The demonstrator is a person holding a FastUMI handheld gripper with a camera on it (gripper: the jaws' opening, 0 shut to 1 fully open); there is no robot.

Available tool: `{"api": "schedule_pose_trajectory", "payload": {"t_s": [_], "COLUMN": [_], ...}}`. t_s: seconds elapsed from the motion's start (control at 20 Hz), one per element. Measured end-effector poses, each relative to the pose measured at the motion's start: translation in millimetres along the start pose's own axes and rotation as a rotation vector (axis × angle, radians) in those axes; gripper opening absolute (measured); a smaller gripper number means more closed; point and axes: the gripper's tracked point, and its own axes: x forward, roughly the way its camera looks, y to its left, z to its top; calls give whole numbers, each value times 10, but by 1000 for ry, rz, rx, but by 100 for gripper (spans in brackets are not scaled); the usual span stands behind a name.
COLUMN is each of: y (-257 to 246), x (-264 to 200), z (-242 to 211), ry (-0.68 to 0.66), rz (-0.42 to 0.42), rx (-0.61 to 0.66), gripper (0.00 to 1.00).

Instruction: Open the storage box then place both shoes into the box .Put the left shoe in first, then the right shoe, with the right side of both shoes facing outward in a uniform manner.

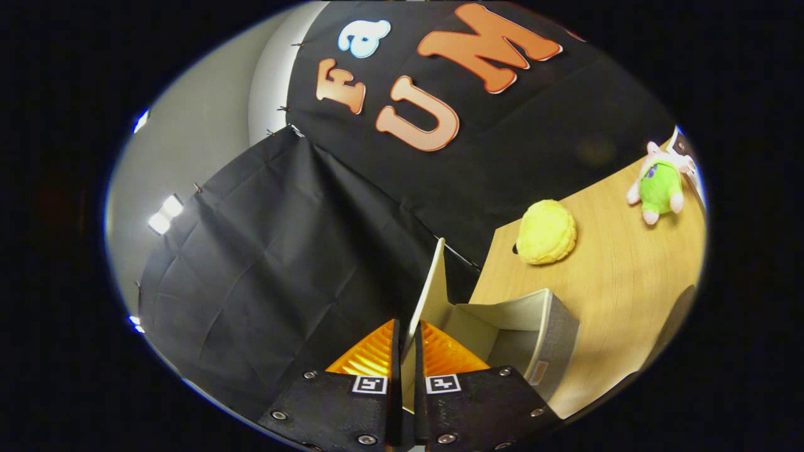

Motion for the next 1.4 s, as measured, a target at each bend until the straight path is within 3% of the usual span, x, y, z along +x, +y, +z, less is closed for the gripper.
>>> {"api": "schedule_pose_trajectory", "payload": {"t_s": [0.3,0.6,0.7,0.85,0.95,1.05,1.2,1.4], "y": [463,832,984,1222,1314,1414,1395,1142], "x": [464,993,1155,1262,1326,1328,1192,782], "z": [-204,-320,-342,-325,-390,-452,-372,-57], "ry": [56,58,32,-17,-2,22,-3,-131], "rz": [26,25,36,59,78,95,71,-73], "rx": [-40,6,10,-36,-37,-37,-119,-352], "gripper": [8,8,13,41,65,82,91,96]}}
